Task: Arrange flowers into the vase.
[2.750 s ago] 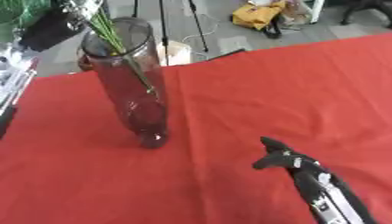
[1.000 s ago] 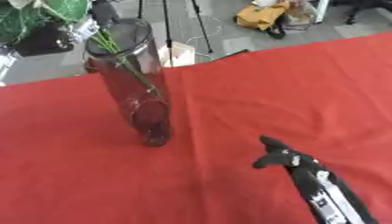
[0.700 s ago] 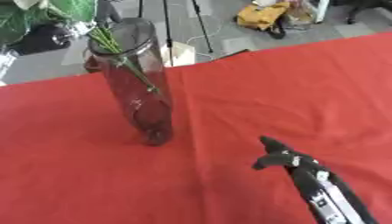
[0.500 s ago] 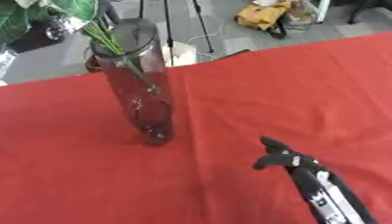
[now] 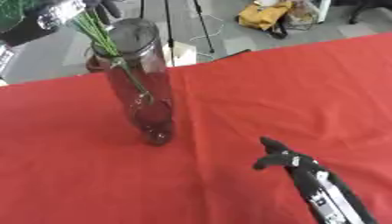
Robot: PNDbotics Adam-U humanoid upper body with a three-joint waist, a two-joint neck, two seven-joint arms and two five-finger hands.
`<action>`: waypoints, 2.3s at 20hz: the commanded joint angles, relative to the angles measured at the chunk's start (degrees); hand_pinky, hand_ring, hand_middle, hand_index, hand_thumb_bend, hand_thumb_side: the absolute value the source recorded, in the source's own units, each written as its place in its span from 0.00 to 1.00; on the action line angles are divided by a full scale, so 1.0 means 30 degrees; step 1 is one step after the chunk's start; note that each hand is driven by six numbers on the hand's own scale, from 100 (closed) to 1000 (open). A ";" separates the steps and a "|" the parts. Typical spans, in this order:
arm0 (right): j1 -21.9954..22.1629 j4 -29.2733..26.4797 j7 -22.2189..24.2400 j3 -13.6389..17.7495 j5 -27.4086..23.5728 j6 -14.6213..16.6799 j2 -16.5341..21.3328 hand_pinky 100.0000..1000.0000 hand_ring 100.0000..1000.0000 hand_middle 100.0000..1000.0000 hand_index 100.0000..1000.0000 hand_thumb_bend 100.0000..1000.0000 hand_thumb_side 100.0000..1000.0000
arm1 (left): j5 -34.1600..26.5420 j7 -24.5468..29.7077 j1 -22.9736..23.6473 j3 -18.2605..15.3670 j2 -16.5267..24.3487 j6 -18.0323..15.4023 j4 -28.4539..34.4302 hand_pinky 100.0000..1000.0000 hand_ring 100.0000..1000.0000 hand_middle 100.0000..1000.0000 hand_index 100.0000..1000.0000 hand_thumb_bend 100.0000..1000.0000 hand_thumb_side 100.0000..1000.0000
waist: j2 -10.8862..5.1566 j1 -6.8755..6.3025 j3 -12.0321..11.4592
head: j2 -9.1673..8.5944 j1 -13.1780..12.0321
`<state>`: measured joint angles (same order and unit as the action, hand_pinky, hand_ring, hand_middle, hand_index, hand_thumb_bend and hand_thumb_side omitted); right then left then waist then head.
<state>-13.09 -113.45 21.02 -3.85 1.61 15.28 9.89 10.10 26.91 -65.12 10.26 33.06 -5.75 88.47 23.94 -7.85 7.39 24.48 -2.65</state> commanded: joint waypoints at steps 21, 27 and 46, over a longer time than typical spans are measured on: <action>-0.0071 -0.0381 0.0053 0.0137 -0.0067 -0.0139 0.0145 1.00 1.00 0.61 0.74 0.00 1.00 | 0.2130 0.2575 0.0044 -0.0341 0.0851 -0.1880 0.0391 0.80 0.89 1.00 1.00 0.00 1.00 | -0.0605 0.0033 -0.0008 | -0.0215 0.0079; -0.0062 -0.0381 0.0048 0.0135 -0.0063 -0.0161 0.0166 1.00 1.00 0.61 0.74 0.00 1.00 | 0.2037 0.2620 0.0056 -0.0431 0.1035 -0.1867 0.0347 0.85 0.92 1.00 1.00 0.00 1.00 | -0.0615 0.0004 -0.0082 | -0.0180 0.0114; -0.0007 -0.0381 0.0020 0.0157 -0.0250 -0.0227 0.0267 1.00 1.00 0.60 0.74 0.00 1.00 | 0.2547 0.3658 0.0271 -0.0686 0.1465 -0.1420 0.0504 0.85 0.94 1.00 1.00 0.19 1.00 | -0.0852 -0.0003 -0.0261 | -0.0097 0.0161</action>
<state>-13.03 -113.45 21.14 -3.55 1.31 14.58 9.94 17.52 37.93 -63.51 9.62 35.29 -10.30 89.15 23.05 -8.18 6.70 24.41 -2.23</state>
